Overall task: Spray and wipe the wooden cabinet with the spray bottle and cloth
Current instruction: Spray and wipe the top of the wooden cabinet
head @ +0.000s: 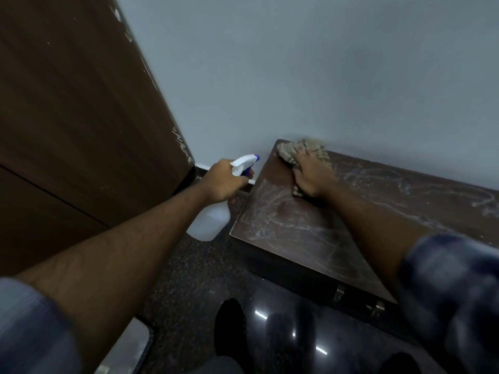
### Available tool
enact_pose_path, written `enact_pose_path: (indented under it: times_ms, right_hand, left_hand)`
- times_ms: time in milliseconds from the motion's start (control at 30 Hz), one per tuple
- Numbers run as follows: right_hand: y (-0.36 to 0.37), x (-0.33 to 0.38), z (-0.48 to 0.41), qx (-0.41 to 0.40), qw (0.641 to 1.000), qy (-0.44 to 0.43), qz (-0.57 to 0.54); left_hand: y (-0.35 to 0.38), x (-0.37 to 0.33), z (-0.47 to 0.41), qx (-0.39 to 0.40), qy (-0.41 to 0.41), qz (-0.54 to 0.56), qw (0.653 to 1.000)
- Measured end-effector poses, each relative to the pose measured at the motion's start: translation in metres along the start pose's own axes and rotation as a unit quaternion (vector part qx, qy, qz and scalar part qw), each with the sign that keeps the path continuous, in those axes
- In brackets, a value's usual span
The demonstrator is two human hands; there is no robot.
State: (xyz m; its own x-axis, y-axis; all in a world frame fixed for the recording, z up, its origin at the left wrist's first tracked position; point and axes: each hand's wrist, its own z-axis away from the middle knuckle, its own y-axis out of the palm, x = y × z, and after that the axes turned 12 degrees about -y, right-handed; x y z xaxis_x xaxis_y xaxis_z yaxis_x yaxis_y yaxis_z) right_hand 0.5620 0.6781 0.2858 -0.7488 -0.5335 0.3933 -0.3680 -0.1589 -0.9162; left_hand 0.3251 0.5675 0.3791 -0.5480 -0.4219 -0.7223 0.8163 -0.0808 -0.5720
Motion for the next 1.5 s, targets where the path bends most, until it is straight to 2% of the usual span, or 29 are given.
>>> enact_pose_path:
  times_ms: [100, 233, 267, 367, 400, 467, 533, 600, 667, 733, 767, 900, 1033, 1100, 1133, 1233, 1267, 1300, 1367, 1433, 1467, 1500]
  right_hand:
    - [0.011, 0.025, -0.016, -0.018, 1.000, 0.008, -0.024]
    - [0.021, 0.023, 0.024, 0.012, 0.991, -0.128, -0.035]
    - [0.016, 0.014, 0.026, 0.011, 0.993, -0.113, -0.026]
    - [0.002, 0.007, -0.010, -0.012, 1.000, 0.007, -0.009]
    - [-0.001, 0.013, -0.021, -0.003, 1.000, 0.017, 0.000]
    - [0.003, 0.032, -0.028, 0.027, 0.999, -0.039, -0.008]
    - [0.008, 0.039, -0.004, 0.055, 0.988, -0.142, -0.017]
    - [0.007, 0.024, 0.034, 0.025, 0.984, -0.174, 0.003]
    - [-0.001, 0.003, 0.057, -0.031, 0.997, -0.072, -0.019]
    - [-0.007, -0.007, 0.074, -0.026, 0.998, 0.037, -0.048]
    - [-0.007, -0.006, 0.081, -0.015, 0.997, 0.054, -0.053]
    - [-0.005, 0.014, 0.117, 0.007, 0.998, 0.038, -0.057]
    - [0.003, 0.032, 0.159, 0.032, 0.998, -0.038, -0.027]
    - [0.001, 0.030, 0.158, 0.024, 0.998, -0.046, -0.040]
    - [0.000, 0.031, 0.149, 0.011, 0.999, -0.024, -0.044]
    - [0.003, 0.057, 0.104, -0.020, 0.992, 0.114, -0.056]
    - [0.006, 0.072, 0.089, -0.019, 0.990, 0.129, -0.060]
    - [0.010, 0.087, 0.079, -0.009, 0.993, 0.100, -0.063]
    - [0.021, 0.106, 0.074, 0.042, 0.996, -0.053, -0.050]
    - [0.025, 0.100, 0.089, 0.118, 0.971, -0.206, -0.041]
    - [0.021, 0.086, 0.097, 0.133, 0.959, -0.247, -0.049]
    - [0.016, 0.066, 0.099, 0.119, 0.959, -0.253, -0.056]
  left_hand:
    - [-0.003, -0.004, -0.005, -0.002, -0.005, 0.002, 1.000]
    - [-0.006, -0.012, -0.011, 0.009, -0.003, -0.014, 1.000]
    - [-0.004, -0.012, -0.011, 0.011, 0.000, -0.011, 1.000]
    - [0.004, -0.011, -0.009, 0.012, 0.002, -0.022, 1.000]
    - [0.008, -0.011, -0.009, 0.017, 0.003, -0.024, 1.000]
    - [0.011, -0.012, -0.008, 0.022, 0.005, -0.031, 0.999]
    - [0.010, -0.015, -0.008, 0.026, -0.002, -0.032, 0.999]
    - [0.008, -0.017, -0.006, 0.024, 0.001, -0.035, 0.999]
    - [0.007, -0.013, 0.002, 0.028, 0.004, -0.048, 0.998]
    - [0.007, -0.007, 0.017, 0.035, 0.000, -0.065, 0.997]
    - [0.008, -0.003, 0.026, 0.037, -0.003, -0.074, 0.997]
    - [0.010, 0.019, 0.062, 0.032, -0.027, -0.068, 0.997]
    - [0.009, 0.047, 0.090, 0.026, -0.043, -0.057, 0.997]
    - [0.007, 0.056, 0.099, 0.022, -0.056, -0.048, 0.997]
    - [0.007, 0.059, 0.102, 0.015, -0.058, -0.047, 0.997]
    - [0.004, 0.062, 0.105, -0.003, -0.053, -0.025, 0.998]
    - [0.002, 0.060, 0.105, -0.004, -0.053, -0.007, 0.999]
    - [0.000, 0.057, 0.104, -0.004, -0.053, 0.011, 0.998]
    - [-0.005, 0.051, 0.101, -0.003, -0.048, 0.033, 0.998]
    - [-0.010, 0.048, 0.096, 0.002, -0.033, 0.034, 0.999]
    - [-0.011, 0.048, 0.093, 0.004, -0.027, 0.028, 0.999]
    - [-0.012, 0.048, 0.089, 0.003, -0.024, 0.017, 1.000]
